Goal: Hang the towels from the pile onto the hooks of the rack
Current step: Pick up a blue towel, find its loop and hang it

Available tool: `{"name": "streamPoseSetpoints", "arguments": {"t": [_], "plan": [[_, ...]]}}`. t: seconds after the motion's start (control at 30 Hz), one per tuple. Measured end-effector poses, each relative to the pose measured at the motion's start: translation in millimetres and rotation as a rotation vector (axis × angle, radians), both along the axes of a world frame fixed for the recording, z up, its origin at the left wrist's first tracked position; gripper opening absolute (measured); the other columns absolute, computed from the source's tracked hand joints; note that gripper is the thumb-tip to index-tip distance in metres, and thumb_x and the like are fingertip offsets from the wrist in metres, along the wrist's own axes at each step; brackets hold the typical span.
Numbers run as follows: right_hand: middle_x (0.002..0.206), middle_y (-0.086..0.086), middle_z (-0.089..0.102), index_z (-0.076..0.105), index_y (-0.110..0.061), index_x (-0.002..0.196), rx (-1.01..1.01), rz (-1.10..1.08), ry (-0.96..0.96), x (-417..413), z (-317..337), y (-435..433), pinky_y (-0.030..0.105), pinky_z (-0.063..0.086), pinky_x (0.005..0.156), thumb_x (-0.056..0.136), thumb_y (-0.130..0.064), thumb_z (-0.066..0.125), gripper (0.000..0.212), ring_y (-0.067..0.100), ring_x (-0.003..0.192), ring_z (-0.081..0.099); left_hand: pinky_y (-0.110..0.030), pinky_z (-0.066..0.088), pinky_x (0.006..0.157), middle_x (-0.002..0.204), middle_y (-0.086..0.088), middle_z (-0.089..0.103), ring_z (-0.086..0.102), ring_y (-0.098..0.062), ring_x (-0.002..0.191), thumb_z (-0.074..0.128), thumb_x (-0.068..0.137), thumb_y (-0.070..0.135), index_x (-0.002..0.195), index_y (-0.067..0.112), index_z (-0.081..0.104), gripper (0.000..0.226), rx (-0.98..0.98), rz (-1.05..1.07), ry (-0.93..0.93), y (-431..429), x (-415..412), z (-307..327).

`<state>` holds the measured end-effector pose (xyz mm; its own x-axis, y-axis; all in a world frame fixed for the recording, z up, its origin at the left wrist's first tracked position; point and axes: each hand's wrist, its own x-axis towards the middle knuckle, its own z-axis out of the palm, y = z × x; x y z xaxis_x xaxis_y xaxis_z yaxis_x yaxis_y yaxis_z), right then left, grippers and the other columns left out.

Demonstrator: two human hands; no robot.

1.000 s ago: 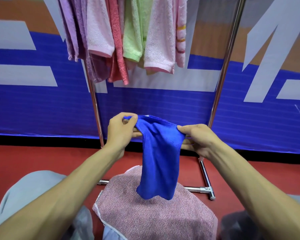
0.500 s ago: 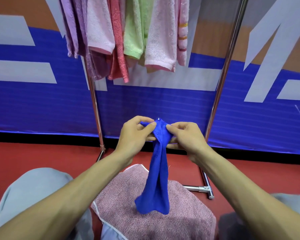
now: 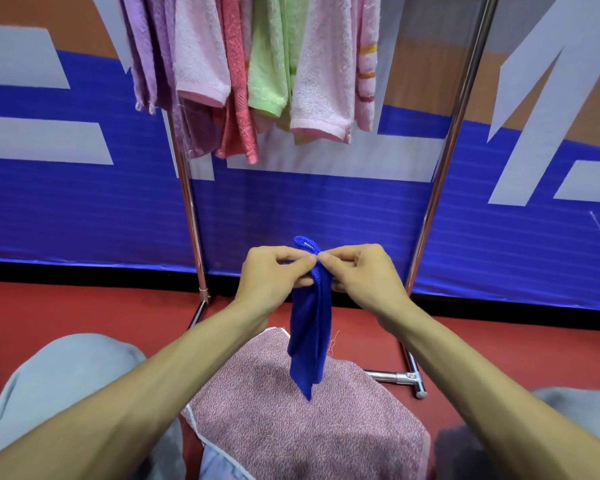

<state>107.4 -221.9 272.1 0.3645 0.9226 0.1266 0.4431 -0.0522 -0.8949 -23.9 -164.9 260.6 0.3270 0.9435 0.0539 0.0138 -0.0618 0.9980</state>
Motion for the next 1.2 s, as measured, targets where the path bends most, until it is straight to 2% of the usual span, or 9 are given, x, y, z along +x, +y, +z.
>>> {"name": "streamPoseSetpoints", "arguments": {"t": [0.17, 0.3, 0.4, 0.53, 0.63, 0.77, 1.0, 1.1, 1.2], "plan": [[0.085, -0.009, 0.076, 0.076, -0.023, 0.093, 0.010, 0.075, -0.112, 3.6, 8.2, -9.1, 0.030, 0.056, 0.085, 0.081, -0.038, 0.073, 0.019, -0.002, 0.084, 0.070, -0.029, 0.059, 0.078, 0.088, -0.019, 0.074, 0.073, -0.028, 0.084, 0.051, 0.094, 0.010, 0.090, -0.005, 0.070, 0.025, -0.233, -0.138, -0.179, -3.7, -3.8, 13.5], [0.089, -0.009, 0.076, 0.075, -0.020, 0.096, 0.030, 0.056, -0.195, 8.3, 9.2, -9.7, 0.026, 0.055, 0.084, 0.080, -0.026, 0.075, 0.017, -0.003, 0.085, 0.069, -0.035, 0.058, 0.083, 0.097, -0.019, 0.073, 0.071, -0.032, 0.090, 0.042, 0.097, 0.013, 0.101, -0.008, 0.065, 0.031, -0.285, -0.209, -0.211, -3.1, -7.3, 17.1], [0.088, -0.005, 0.076, 0.074, -0.017, 0.095, 0.038, 0.019, -0.259, 10.8, 7.1, -5.4, 0.034, 0.056, 0.085, 0.088, -0.013, 0.062, 0.015, 0.005, 0.086, 0.070, -0.034, 0.057, 0.083, 0.095, -0.016, 0.074, 0.072, -0.027, 0.090, 0.049, 0.092, 0.013, 0.098, -0.001, 0.070, 0.026, -0.203, -0.241, -0.059, -3.7, -7.3, 19.4], [0.084, -0.001, 0.073, 0.071, -0.017, 0.093, 0.002, 0.010, -0.214, 16.0, 4.8, -2.8, 0.043, 0.055, 0.084, 0.091, -0.007, 0.054, 0.020, 0.016, 0.082, 0.068, -0.026, 0.050, 0.068, 0.083, -0.004, 0.074, 0.070, -0.015, 0.078, 0.060, 0.085, 0.010, 0.087, 0.017, 0.073, 0.014, 0.039, -0.102, 0.157, 3.7, -9.1, 15.7], [0.082, -0.004, 0.071, 0.068, -0.022, 0.087, 0.002, 0.073, -0.168, 18.6, 10.2, -3.7, 0.046, 0.054, 0.085, 0.092, -0.005, 0.050, 0.025, 0.015, 0.078, 0.064, -0.024, 0.050, 0.079, 0.098, 0.000, 0.068, 0.064, -0.011, 0.086, 0.071, 0.079, 0.009, 0.106, 0.023, 0.064, 0.031, 0.087, -0.058, 0.132, 14.9, -12.5, 13.9], [0.080, 0.004, 0.066, 0.064, -0.016, 0.090, 0.150, 0.158, 0.081, 19.6, 30.0, -7.8, 0.028, 0.056, 0.067, 0.097, 0.001, 0.046, 0.026, 0.008, 0.067, 0.061, -0.023, 0.049, 0.081, 0.095, 0.000, 0.073, 0.063, -0.007, 0.084, 0.071, 0.084, 0.019, 0.097, 0.015, 0.070, 0.014, 0.202, -0.184, 0.101, 12.0, -13.7, 20.0], [0.081, 0.005, 0.066, 0.064, -0.007, 0.101, 0.038, 0.134, 0.188, 15.9, 24.0, -8.1, 0.022, 0.052, 0.059, 0.100, -0.010, 0.046, 0.018, 0.006, 0.061, 0.061, -0.046, 0.054, 0.079, 0.084, -0.010, 0.073, 0.064, -0.018, 0.074, 0.073, 0.081, 0.023, 0.075, 0.017, 0.064, 0.013, 0.269, -0.021, 0.103, 9.2, -6.9, 11.4], [0.085, 0.003, 0.058, 0.061, 0.000, 0.102, 0.011, 0.130, 0.207, 14.2, 25.3, -6.4, 0.022, 0.055, 0.063, 0.098, -0.034, 0.050, 0.036, 0.011, 0.068, 0.057, -0.045, 0.055, 0.075, 0.079, -0.006, 0.072, 0.066, -0.027, 0.074, 0.073, 0.079, 0.026, 0.073, 0.017, 0.062, 0.016, 0.295, 0.041, 0.116, 7.0, -5.9, 12.7], [0.088, -0.007, 0.066, 0.064, -0.015, 0.103, 0.023, 0.153, 0.132, 13.3, 22.9, -7.7, 0.030, 0.059, 0.076, 0.084, -0.053, 0.062, 0.043, 0.010, 0.082, 0.066, -0.042, 0.054, 0.070, 0.074, -0.004, 0.070, 0.062, -0.018, 0.068, 0.072, 0.081, 0.026, 0.072, 0.015, 0.060, 0.018, 0.297, 0.072, 0.122, 6.3, -6.9, 14.6]]}}
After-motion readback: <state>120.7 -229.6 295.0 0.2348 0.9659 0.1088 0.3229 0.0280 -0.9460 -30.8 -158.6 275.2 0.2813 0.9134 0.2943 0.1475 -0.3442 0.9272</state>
